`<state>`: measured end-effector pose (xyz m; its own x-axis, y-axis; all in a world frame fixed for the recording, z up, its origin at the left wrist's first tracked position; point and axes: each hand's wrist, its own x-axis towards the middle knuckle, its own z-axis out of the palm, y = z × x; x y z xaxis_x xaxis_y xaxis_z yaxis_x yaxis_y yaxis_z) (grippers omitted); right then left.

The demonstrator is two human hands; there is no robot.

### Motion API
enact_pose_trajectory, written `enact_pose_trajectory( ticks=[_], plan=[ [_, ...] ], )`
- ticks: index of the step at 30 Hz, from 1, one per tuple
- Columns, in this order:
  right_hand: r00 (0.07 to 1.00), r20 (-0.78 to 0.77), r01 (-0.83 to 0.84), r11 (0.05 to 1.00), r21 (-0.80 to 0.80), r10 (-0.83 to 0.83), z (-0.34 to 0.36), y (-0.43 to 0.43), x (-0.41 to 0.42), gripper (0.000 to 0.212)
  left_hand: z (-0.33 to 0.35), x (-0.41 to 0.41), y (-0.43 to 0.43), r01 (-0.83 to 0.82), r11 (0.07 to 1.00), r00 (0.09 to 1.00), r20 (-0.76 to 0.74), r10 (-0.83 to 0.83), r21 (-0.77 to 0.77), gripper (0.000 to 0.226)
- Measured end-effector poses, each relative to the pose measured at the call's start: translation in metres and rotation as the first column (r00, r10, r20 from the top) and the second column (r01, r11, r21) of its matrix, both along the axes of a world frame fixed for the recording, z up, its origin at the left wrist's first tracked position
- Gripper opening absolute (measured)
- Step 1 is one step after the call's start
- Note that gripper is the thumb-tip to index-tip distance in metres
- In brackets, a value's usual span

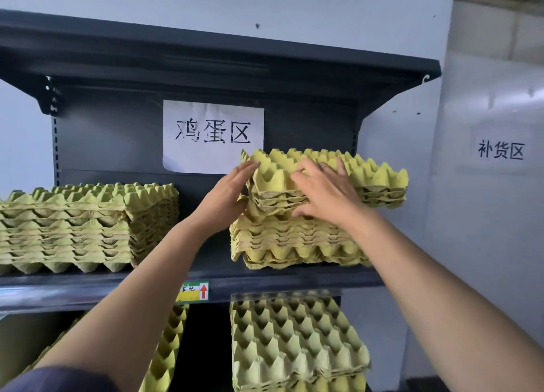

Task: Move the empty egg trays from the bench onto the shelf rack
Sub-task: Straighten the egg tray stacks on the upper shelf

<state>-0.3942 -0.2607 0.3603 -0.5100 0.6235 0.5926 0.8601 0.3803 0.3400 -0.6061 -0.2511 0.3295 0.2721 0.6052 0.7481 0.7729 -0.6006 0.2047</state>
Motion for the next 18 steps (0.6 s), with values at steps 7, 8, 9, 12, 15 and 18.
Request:
enact_pose_trajectory(
  ticks=[7, 8, 9, 12, 15, 18],
  plan=[
    [0.988, -0.007, -0.156, 0.988, -0.024, 0.155, 0.004, -0.003, 0.044, 0.062, 0.008, 0.018, -0.004, -0.212, 0.969, 0.964, -0.139, 0.229, 0.124, 0.085],
    [0.985, -0.010, -0.172, 0.985, -0.025, 0.172, 0.004, -0.003, 0.050, 0.060, 0.008, 0.020, -0.005, -0.230, 0.963, 0.952, -0.173, 0.253, 0.141, 0.084],
    [0.982, -0.009, -0.187, 0.982, -0.021, 0.187, 0.003, -0.003, 0.058, 0.059, 0.007, 0.024, -0.006, -0.248, 0.955, 0.937, -0.209, 0.279, 0.163, 0.080],
    [0.976, -0.004, -0.218, 0.975, 0.043, 0.218, 0.001, 0.001, 0.077, 0.055, 0.007, 0.037, -0.012, -0.290, 0.917, 0.895, -0.262, 0.361, 0.273, 0.062],
    [0.982, -0.013, -0.187, 0.976, 0.107, 0.190, 0.000, 0.009, 0.093, 0.050, 0.010, 0.053, -0.021, -0.299, 0.896, 0.885, -0.255, 0.389, 0.328, 0.054],
    [0.973, -0.118, -0.190, 0.978, 0.082, 0.199, -0.004, 0.021, 0.111, 0.054, 0.013, 0.073, -0.027, -0.307, 0.855, 0.869, -0.243, 0.430, 0.417, 0.052]
  ],
)
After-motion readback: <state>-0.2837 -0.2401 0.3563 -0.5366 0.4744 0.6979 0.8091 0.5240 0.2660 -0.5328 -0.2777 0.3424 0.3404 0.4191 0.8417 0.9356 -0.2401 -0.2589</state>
